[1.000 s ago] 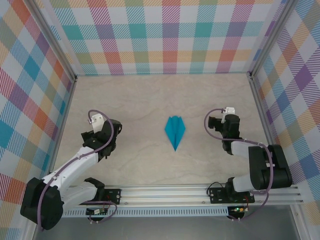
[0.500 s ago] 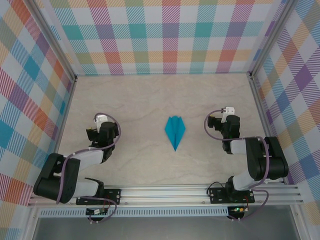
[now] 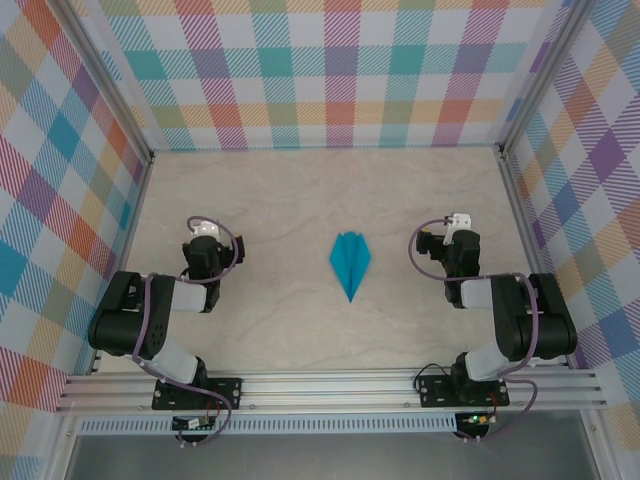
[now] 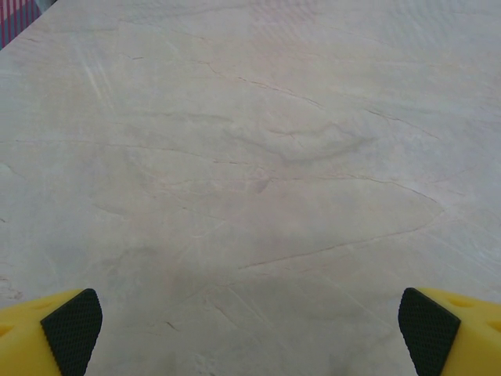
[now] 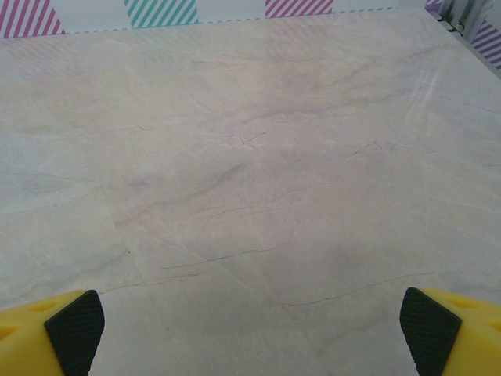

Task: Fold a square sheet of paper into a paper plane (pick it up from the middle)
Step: Reset both arms

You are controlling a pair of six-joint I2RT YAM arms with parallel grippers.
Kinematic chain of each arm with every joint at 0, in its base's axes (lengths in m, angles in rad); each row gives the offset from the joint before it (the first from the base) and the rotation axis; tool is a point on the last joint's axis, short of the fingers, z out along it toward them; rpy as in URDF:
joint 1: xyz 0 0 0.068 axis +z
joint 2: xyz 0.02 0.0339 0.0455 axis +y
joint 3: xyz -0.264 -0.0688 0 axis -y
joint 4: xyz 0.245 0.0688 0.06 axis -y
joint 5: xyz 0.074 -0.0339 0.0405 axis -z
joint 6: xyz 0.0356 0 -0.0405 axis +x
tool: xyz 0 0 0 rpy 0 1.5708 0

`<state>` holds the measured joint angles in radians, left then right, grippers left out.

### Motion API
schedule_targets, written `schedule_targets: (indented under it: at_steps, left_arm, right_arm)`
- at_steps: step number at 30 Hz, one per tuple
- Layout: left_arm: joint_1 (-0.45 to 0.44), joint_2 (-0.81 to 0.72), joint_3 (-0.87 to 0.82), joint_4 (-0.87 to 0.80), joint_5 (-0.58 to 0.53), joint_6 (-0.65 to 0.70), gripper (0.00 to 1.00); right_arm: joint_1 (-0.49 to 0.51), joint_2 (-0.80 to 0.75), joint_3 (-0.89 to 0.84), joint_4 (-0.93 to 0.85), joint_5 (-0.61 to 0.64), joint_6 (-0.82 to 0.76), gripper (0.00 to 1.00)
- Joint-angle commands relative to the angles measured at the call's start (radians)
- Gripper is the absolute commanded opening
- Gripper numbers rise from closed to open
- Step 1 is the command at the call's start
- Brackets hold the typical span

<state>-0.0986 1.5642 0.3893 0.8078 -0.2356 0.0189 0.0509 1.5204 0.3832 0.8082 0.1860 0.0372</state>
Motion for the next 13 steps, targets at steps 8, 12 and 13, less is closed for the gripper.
schedule_targets:
  at_steps: [8,12,13]
  left_arm:
    - [0.016,0.0,0.017,0.026,0.056,-0.009,1.0]
    - [0.015,0.001,0.018,0.027,0.056,-0.008,1.0]
    - [0.015,0.0,0.017,0.027,0.056,-0.009,1.0]
  right_arm:
    - [-0.005,0.004,0.014,0.029,-0.005,0.007,1.0]
    - [-0.006,0.003,0.012,0.031,-0.005,0.007,1.0]
    - [-0.005,0.003,0.013,0.031,-0.005,0.008,1.0]
